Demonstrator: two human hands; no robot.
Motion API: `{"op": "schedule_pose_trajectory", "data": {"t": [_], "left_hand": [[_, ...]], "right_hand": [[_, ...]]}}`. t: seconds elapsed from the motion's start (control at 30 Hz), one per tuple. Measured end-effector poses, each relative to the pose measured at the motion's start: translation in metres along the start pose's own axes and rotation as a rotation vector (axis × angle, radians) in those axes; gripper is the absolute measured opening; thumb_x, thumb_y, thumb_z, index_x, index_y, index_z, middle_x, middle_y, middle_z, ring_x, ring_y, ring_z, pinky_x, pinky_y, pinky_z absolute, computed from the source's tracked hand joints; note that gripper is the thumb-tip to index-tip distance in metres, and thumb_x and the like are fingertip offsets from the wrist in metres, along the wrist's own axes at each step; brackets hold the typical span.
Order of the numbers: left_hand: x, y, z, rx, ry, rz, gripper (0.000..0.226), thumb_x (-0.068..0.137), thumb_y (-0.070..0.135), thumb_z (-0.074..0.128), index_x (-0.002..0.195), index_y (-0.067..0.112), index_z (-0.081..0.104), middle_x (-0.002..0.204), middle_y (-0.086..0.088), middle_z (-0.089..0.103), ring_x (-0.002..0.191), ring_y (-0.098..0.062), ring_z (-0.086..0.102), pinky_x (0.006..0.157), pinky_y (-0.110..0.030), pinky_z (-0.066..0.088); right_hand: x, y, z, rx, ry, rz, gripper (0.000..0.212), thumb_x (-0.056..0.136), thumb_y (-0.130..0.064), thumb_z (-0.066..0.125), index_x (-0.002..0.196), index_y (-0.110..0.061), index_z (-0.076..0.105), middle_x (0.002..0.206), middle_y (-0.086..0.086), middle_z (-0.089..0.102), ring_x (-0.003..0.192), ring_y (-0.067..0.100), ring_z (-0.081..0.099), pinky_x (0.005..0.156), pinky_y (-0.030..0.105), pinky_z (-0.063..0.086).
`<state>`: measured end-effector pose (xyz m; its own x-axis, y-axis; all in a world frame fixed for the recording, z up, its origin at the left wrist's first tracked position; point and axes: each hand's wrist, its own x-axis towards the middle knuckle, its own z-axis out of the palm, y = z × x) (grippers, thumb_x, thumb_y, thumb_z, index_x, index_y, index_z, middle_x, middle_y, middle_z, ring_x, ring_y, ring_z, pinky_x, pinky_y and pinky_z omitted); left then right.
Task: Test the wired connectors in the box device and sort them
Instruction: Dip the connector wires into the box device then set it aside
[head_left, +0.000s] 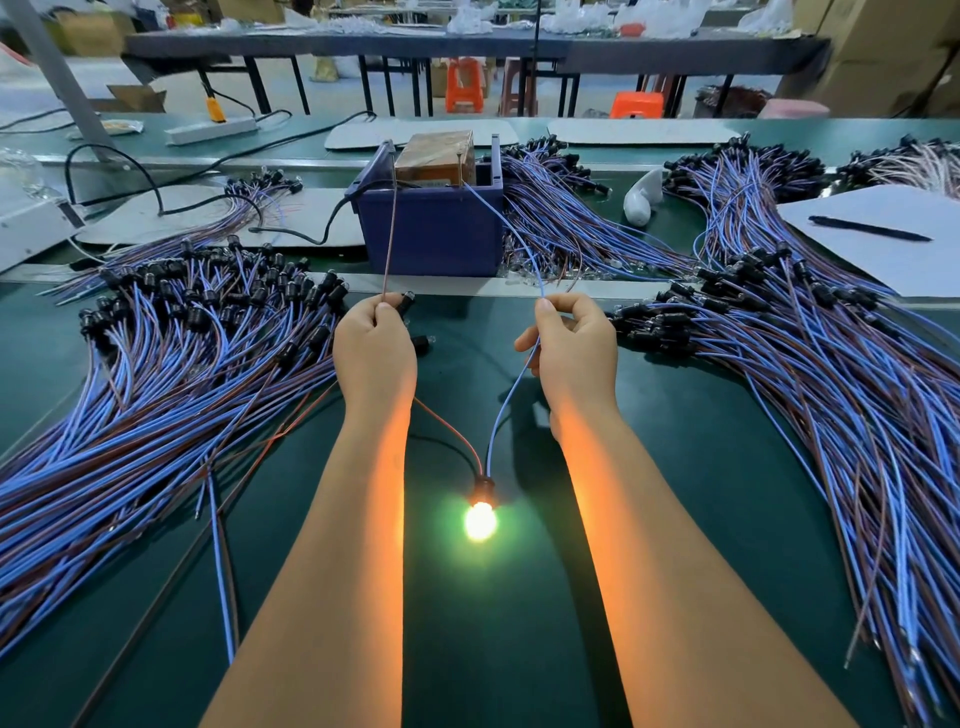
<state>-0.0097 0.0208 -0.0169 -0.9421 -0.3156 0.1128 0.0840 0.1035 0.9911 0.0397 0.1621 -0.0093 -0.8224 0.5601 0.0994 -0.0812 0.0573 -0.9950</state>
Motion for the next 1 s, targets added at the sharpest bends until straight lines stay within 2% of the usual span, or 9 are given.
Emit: {"op": "schedule_pose_trajectory", "data": {"t": [0.27, 0.37, 0.47, 0.57, 0.7, 0.73, 0.83, 0.9, 1.0], "left_hand": [[-0.002, 0.002, 0.0, -0.031, -0.01, 0.001, 0.034, 0.096, 0.013, 0.036, 0.087, 0.03, 0.064, 0.069, 0.004, 0.053, 0.059, -0.008, 0.048, 0.045, -0.01, 0.038], [-0.002, 0.002, -0.001, -0.026, -0.014, 0.002, 0.033, 0.096, 0.014, 0.036, 0.091, 0.028, 0.065, 0.07, 0.004, 0.055, 0.062, -0.009, 0.049, 0.05, -0.013, 0.04], [-0.002, 0.0, -0.001, -0.014, -0.015, -0.005, 0.031, 0.096, 0.014, 0.037, 0.094, 0.027, 0.066, 0.07, 0.005, 0.056, 0.063, -0.01, 0.05, 0.061, -0.024, 0.042], [-0.004, 0.001, 0.001, -0.004, -0.025, -0.003, 0.03, 0.095, 0.014, 0.039, 0.095, 0.028, 0.066, 0.066, 0.008, 0.056, 0.051, -0.003, 0.047, 0.057, -0.024, 0.04], [-0.009, 0.001, 0.006, 0.103, -0.108, 0.086, 0.021, 0.095, 0.02, 0.051, 0.097, 0.027, 0.071, 0.102, -0.012, 0.065, 0.065, -0.01, 0.051, 0.064, -0.025, 0.043], [-0.011, 0.002, 0.007, 0.109, -0.134, 0.106, 0.019, 0.096, 0.021, 0.054, 0.097, 0.026, 0.072, 0.102, -0.012, 0.065, 0.066, -0.01, 0.051, 0.063, -0.023, 0.042], [-0.021, 0.009, 0.013, -0.004, -0.267, 0.089, 0.021, 0.097, 0.018, 0.055, 0.09, 0.026, 0.073, 0.077, 0.01, 0.068, 0.065, -0.002, 0.054, 0.062, -0.017, 0.044], [-0.027, 0.014, 0.017, -0.131, -0.374, 0.02, 0.027, 0.098, 0.014, 0.051, 0.084, 0.02, 0.074, 0.07, 0.008, 0.068, 0.063, -0.007, 0.056, 0.06, -0.019, 0.045], [-0.032, 0.016, 0.02, -0.212, -0.436, -0.018, 0.023, 0.098, 0.015, 0.052, 0.087, 0.011, 0.072, 0.057, 0.01, 0.061, 0.047, -0.004, 0.048, 0.047, -0.013, 0.038]], "right_hand": [[-0.001, -0.001, -0.001, -0.001, -0.005, 0.002, 0.014, 0.098, -0.021, 0.05, 0.087, -0.024, 0.058, 0.056, -0.005, 0.063, 0.061, 0.011, 0.054, 0.072, 0.041, 0.051], [-0.001, -0.001, 0.0, -0.007, -0.002, 0.001, 0.015, 0.098, -0.021, 0.05, 0.086, -0.024, 0.057, 0.056, -0.005, 0.063, 0.06, 0.011, 0.053, 0.073, 0.042, 0.052], [-0.002, -0.001, 0.0, -0.01, 0.001, -0.003, 0.014, 0.098, -0.021, 0.05, 0.086, -0.023, 0.057, 0.056, -0.004, 0.063, 0.059, 0.01, 0.053, 0.073, 0.043, 0.053], [-0.004, -0.002, 0.001, 0.002, 0.018, -0.048, 0.013, 0.098, -0.02, 0.051, 0.086, -0.021, 0.057, 0.055, -0.005, 0.061, 0.056, 0.009, 0.053, 0.067, 0.037, 0.049], [-0.01, -0.004, 0.005, 0.003, -0.039, -0.125, 0.014, 0.097, -0.018, 0.054, 0.084, -0.022, 0.057, 0.058, -0.001, 0.061, 0.052, 0.006, 0.052, 0.062, 0.029, 0.046], [-0.012, -0.004, 0.007, -0.011, -0.074, -0.137, 0.013, 0.096, -0.018, 0.055, 0.084, -0.022, 0.058, 0.059, -0.001, 0.061, 0.051, 0.005, 0.052, 0.062, 0.028, 0.046], [-0.014, -0.003, 0.011, -0.073, -0.158, -0.167, 0.012, 0.094, -0.016, 0.059, 0.083, -0.022, 0.061, 0.062, -0.003, 0.062, 0.054, 0.007, 0.057, 0.064, 0.033, 0.049], [-0.016, -0.003, 0.013, -0.117, -0.198, -0.19, 0.013, 0.092, -0.016, 0.062, 0.082, -0.025, 0.063, 0.066, 0.0, 0.066, 0.059, 0.014, 0.062, 0.065, 0.036, 0.051], [-0.016, -0.003, 0.013, -0.141, -0.222, -0.206, 0.016, 0.09, -0.015, 0.064, 0.081, -0.028, 0.065, 0.068, 0.007, 0.068, 0.064, 0.022, 0.062, 0.067, 0.039, 0.051]]}}
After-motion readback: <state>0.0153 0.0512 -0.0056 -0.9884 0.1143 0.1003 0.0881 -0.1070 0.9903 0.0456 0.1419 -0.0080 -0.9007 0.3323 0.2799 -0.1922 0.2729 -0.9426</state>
